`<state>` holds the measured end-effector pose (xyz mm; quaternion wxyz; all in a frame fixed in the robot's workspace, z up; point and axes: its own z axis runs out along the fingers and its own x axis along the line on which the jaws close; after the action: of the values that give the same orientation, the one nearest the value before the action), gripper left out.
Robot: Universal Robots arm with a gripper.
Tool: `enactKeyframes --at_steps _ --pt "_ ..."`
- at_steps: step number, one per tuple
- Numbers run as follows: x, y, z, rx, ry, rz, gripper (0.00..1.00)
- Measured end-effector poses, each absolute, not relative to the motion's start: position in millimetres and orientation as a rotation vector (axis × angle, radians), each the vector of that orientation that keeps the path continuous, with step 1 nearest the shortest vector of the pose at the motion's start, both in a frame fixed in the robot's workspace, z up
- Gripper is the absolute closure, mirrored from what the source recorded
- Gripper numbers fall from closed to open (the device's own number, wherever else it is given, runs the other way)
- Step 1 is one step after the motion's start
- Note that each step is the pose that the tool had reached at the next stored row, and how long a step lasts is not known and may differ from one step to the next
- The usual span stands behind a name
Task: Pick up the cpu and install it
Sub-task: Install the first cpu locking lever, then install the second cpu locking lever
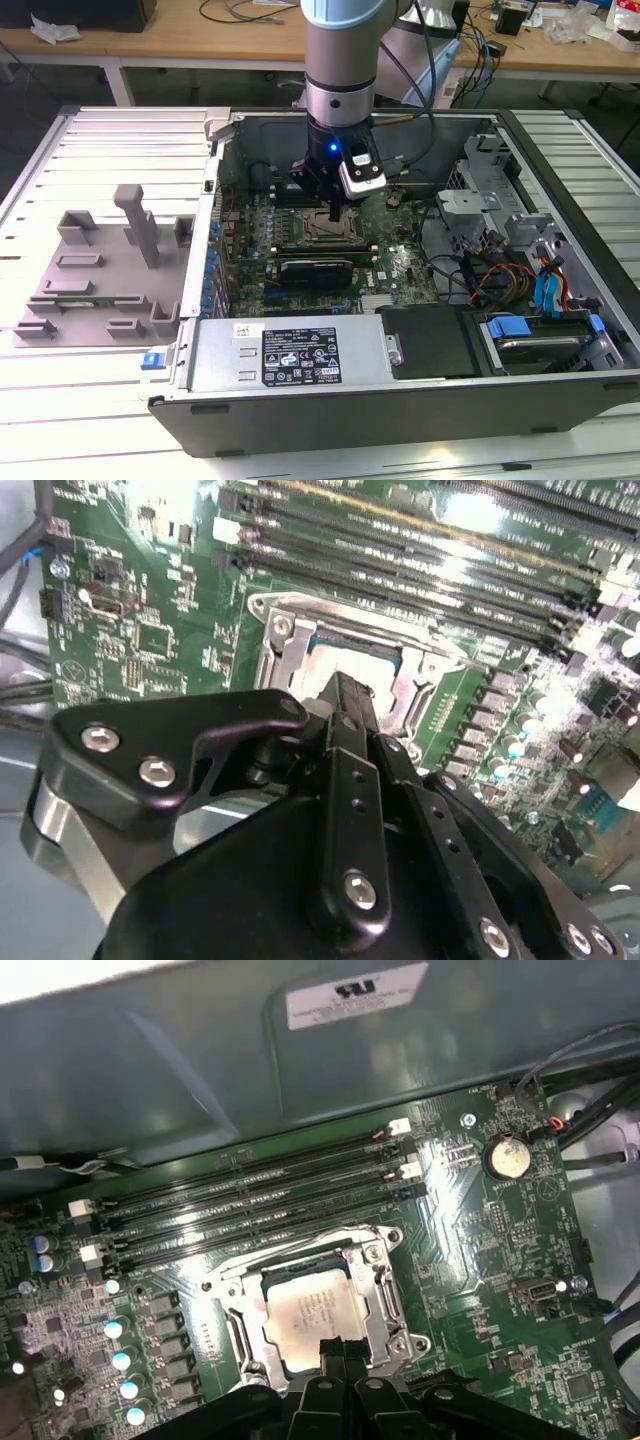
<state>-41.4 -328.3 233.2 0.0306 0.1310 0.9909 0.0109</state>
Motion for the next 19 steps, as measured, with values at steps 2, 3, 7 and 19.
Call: enactKeyframes --at_steps 2,3,7,19 --pt "-41.9 -327.8 233.2 0.403 3.054 0.034 0.89" --pt "-42.1 -327.8 233.2 0.404 3.054 0.034 0.89" --pt "-42.3 -327.8 233.2 0.404 3.054 0.034 0.89" --pt "-42.6 -327.8 242.5 0.403 3.053 0.032 0.89"
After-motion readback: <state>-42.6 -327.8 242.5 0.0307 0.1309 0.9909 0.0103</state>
